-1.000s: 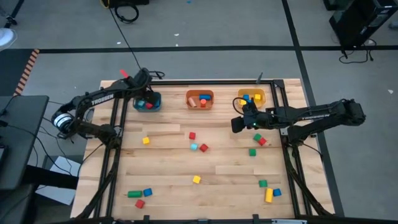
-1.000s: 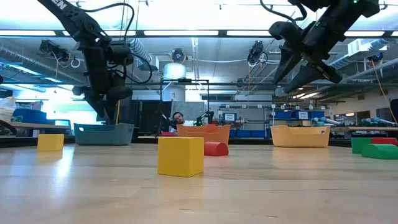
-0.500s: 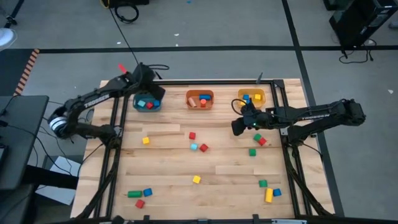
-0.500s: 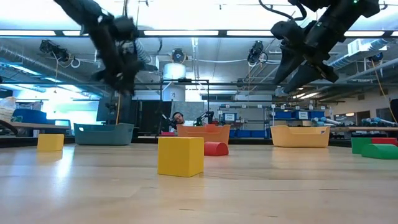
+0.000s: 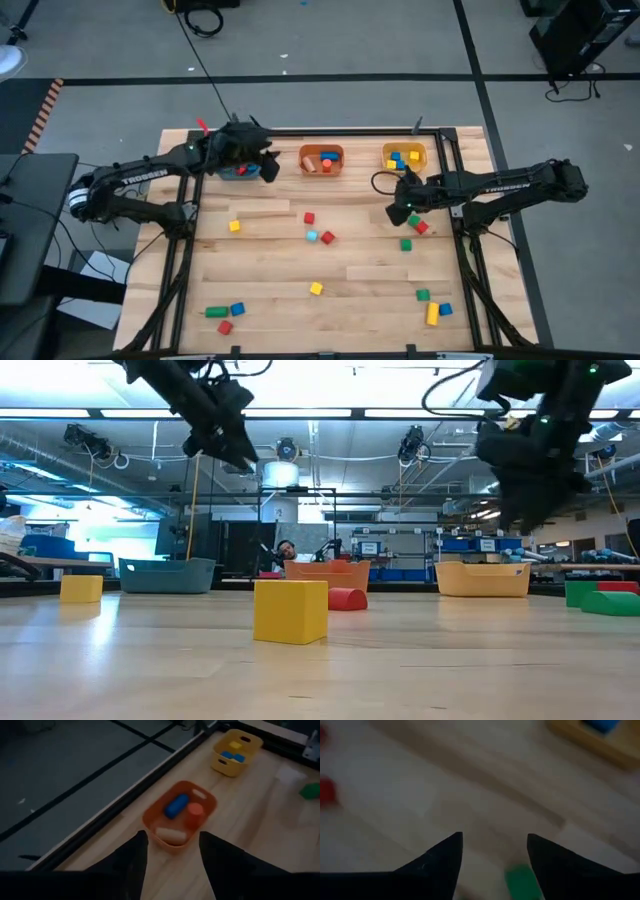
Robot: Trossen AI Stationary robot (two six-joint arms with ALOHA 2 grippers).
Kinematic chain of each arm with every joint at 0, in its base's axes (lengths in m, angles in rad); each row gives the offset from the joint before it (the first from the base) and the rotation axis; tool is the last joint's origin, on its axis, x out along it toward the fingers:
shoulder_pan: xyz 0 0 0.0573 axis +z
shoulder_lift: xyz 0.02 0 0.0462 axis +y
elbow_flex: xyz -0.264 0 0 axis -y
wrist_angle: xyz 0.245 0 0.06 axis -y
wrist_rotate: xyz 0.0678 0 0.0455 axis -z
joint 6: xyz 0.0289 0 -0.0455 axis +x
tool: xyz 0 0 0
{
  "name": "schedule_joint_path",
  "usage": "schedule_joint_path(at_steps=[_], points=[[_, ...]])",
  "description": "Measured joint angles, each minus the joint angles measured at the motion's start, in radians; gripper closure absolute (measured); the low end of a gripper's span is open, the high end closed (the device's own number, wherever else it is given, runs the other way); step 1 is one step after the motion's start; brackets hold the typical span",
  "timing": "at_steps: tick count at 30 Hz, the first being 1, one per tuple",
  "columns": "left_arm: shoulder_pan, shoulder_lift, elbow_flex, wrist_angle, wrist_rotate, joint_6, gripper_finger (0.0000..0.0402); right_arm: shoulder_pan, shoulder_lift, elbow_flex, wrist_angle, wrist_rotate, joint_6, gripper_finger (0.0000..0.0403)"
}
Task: Sort blocks by size
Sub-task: Put the green cube block into the yellow bin
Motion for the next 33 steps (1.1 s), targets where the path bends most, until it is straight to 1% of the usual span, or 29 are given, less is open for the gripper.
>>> schedule_joint_path(at_steps=[3,7,11,14,19,24,28,31,33], points=[[-0.043,0.000,0.000,0.006,-0.048,0.000,0.0215,-0.006,0.000,0.000,-0.083,-0.066,-0.008,0.0139],[-0.076,0.000,0.000,0.031,-0.088,0.000,0.0215,-0.006,0.000,0.000,-0.157,-0.073,-0.024,0.0110],[-0.096,0.000,0.000,0.063,-0.088,0.003,0.0215,-0.006,0.000,0.000,-0.157,-0.089,-0.122,0.0091],[-0.101,0.001,0.000,0.088,-0.088,0.004,0.0215,-0.006,0.009,0.000,-0.157,-0.109,-0.199,0.0089],[-0.101,0.001,0.000,0.135,-0.087,0.003,0.0215,-0.009,0.079,-0.019,-0.135,-0.127,-0.282,0.0103],[-0.101,0.001,0.000,0.159,-0.068,0.003,0.0215,-0.026,0.165,-0.075,-0.089,-0.194,-0.288,0.0114],[-0.101,0.001,0.000,0.176,-0.055,0.002,0.0215,-0.029,0.206,-0.110,-0.038,-0.204,-0.289,0.0123],[-0.101,0.001,0.000,0.174,-0.054,0.003,0.0215,-0.029,0.214,-0.129,0.009,-0.205,-0.291,0.0149],[-0.101,0.001,0.000,0.175,-0.054,0.003,0.0215,-0.029,0.211,-0.138,0.043,-0.207,-0.288,0.0182]])
